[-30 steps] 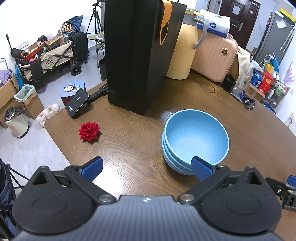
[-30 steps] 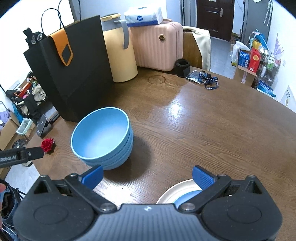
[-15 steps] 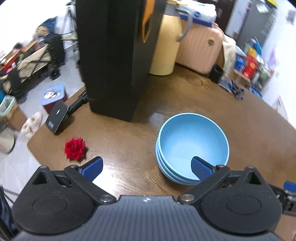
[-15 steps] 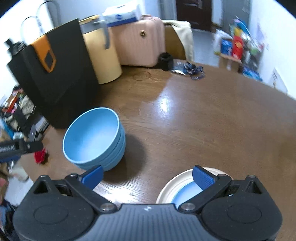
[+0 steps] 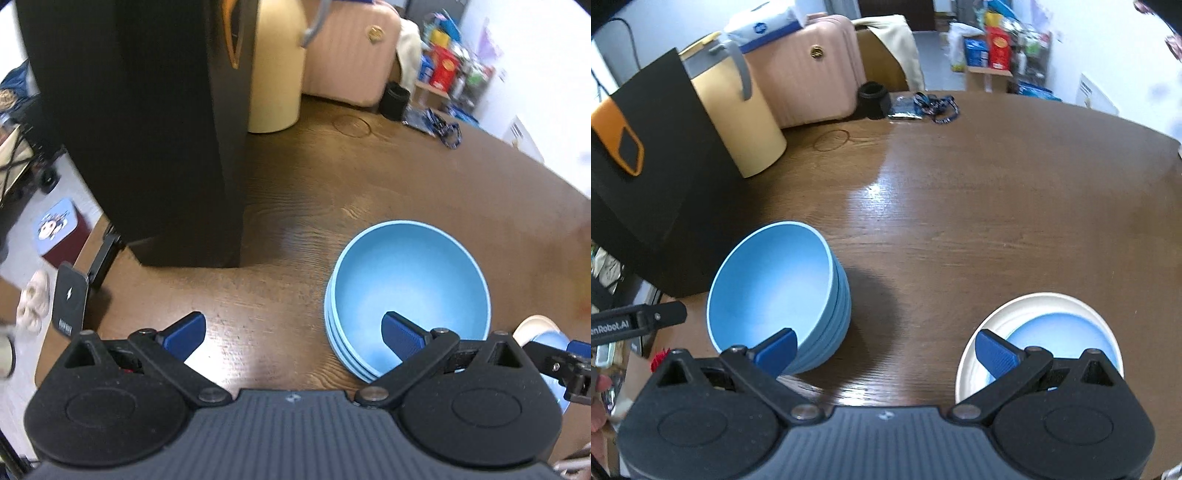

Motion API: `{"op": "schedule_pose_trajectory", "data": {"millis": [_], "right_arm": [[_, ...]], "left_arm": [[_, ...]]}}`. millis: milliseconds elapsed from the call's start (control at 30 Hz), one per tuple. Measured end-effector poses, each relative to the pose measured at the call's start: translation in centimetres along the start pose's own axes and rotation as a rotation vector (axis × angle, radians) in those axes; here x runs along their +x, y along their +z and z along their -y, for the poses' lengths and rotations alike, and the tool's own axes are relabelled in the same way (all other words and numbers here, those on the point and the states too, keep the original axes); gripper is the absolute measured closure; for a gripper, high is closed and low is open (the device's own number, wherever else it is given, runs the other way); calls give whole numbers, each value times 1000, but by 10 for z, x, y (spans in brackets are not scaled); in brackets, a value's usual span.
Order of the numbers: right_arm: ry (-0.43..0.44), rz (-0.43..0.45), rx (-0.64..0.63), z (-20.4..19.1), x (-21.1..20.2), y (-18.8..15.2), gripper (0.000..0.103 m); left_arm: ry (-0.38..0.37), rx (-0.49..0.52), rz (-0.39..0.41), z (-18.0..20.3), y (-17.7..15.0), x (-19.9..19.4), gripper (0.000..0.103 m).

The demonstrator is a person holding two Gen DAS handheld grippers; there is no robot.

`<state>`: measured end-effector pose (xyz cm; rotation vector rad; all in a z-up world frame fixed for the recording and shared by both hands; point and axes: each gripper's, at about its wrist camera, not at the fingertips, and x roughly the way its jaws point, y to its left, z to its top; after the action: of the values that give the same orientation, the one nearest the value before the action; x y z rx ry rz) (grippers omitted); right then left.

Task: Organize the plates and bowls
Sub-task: 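Pull both open grippers back and move them to the stack's rim, then close the left gripper on the stack rim while the right gripper clamps it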

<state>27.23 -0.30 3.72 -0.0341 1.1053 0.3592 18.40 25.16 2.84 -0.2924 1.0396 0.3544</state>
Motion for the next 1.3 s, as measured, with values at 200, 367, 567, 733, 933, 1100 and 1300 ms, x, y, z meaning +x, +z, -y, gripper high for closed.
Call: {"op": "schedule_pose_trajectory", "data": {"millis": [200, 367, 567, 733, 933, 1100, 1300], "right_arm": [[-33, -15, 67, -12, 12, -6, 0], [-60, -23, 97, -22, 22, -9, 1], [-84, -40, 125, -30, 36, -8, 7], [-103, -64, 141, -35, 50, -5, 10], [-118, -100, 149, -40, 68, -1, 14], [-122, -129, 155, -45, 82, -1, 24], [-125, -152, 181, -44, 94, 0, 41]], "left_arm": [[-26, 93, -23, 1, 10, 14, 0], [-36, 144, -36, 2, 18, 25, 0], [-47, 197, -44, 6, 29, 38, 0], [-58, 232, -62, 9, 35, 53, 0], [-85, 260, -96, 14, 41, 73, 3], [-100, 274, -123, 18, 44, 89, 8], [-134, 274, -160, 22, 46, 105, 18]]}}
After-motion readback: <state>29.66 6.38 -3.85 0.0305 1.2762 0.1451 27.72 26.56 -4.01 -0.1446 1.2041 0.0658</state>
